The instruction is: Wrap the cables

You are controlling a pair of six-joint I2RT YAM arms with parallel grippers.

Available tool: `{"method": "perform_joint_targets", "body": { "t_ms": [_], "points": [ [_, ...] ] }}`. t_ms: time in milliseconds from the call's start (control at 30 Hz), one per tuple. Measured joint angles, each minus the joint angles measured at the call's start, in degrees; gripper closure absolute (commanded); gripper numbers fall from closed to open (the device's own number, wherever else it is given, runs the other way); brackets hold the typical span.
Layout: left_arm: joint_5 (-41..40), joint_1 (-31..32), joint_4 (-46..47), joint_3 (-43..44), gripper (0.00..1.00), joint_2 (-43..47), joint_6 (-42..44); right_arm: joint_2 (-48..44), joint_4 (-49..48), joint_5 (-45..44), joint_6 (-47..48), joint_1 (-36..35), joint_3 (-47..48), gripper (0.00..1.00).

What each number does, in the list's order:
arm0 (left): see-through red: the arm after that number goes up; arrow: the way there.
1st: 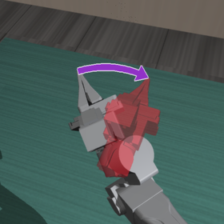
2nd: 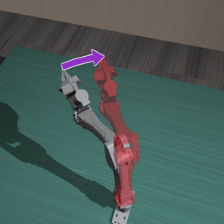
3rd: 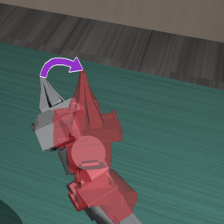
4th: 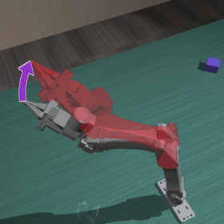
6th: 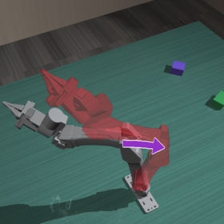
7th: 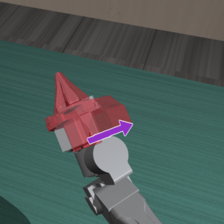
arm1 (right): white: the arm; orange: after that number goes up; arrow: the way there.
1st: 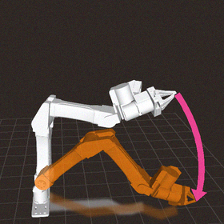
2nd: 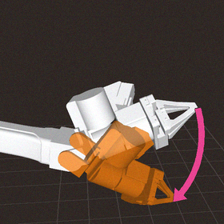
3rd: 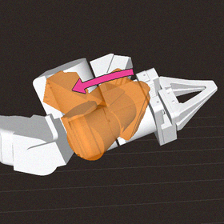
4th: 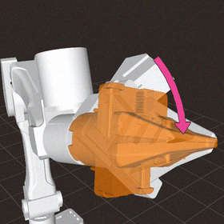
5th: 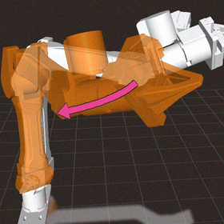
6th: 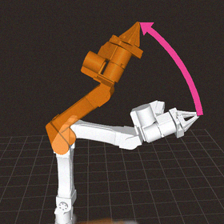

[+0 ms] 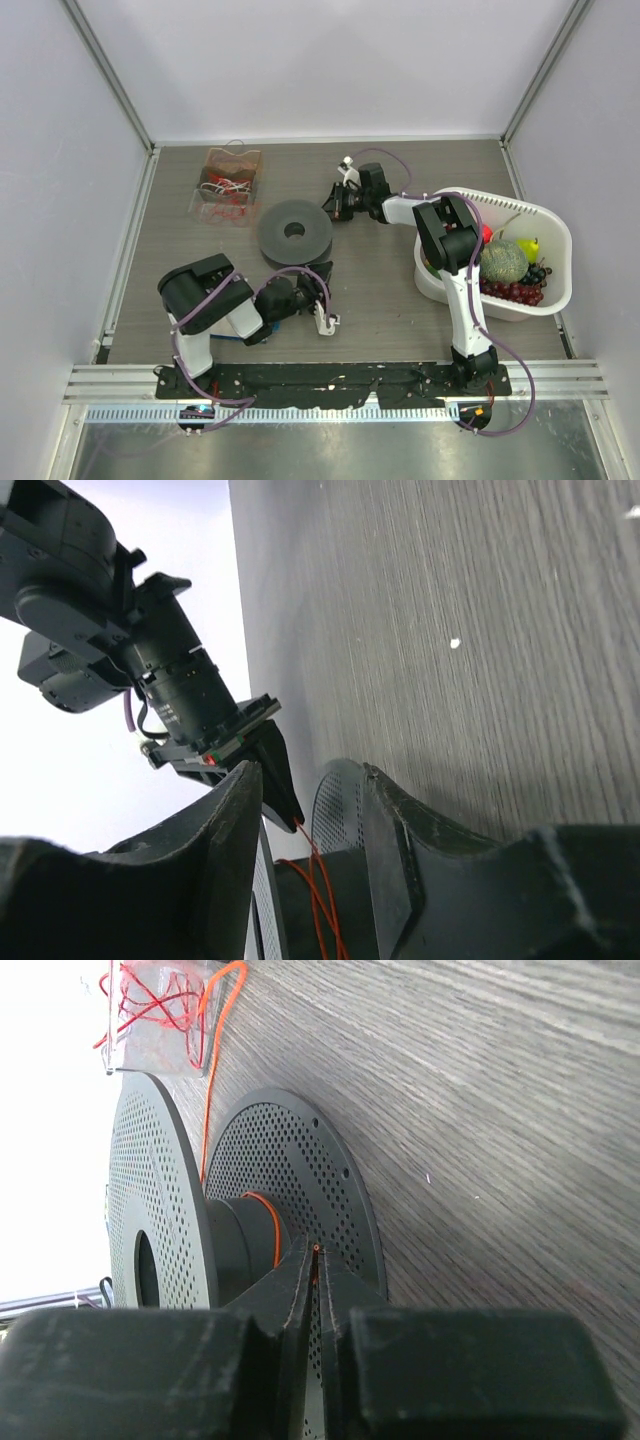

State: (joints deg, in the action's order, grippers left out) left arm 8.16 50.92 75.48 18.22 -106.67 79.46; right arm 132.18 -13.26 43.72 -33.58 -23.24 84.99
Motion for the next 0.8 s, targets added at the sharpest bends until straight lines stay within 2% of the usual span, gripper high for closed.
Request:
{"method": "perform_joint_targets", "body": {
  "t_ms": [167, 400, 700, 800],
  "points": [
    [1.2, 0.4, 0.0, -0.3, 0.52, 1.0, -1.0, 0.0, 0.0, -0.2, 0.0, 0.0, 0.2, 0.87],
    [2.7, 0.9, -0.2, -1.0, 0.52, 2.4, -1.8, 0.0, 0.4, -1.2, 0.3, 0.3, 0.2, 0.72],
    [4.0, 1.3, -0.2, -1.6, 0.52, 3.8, -2.7, 0.0, 1.6, -2.0, 0.8, 1.3, 0.4, 0.64],
    [4.5, 1.3, -0.3, -1.7, 0.51, 4.2, -2.8, 0.0, 1.7, -2.2, 1.0, 1.6, 0.5, 0.58]
  ]
}}
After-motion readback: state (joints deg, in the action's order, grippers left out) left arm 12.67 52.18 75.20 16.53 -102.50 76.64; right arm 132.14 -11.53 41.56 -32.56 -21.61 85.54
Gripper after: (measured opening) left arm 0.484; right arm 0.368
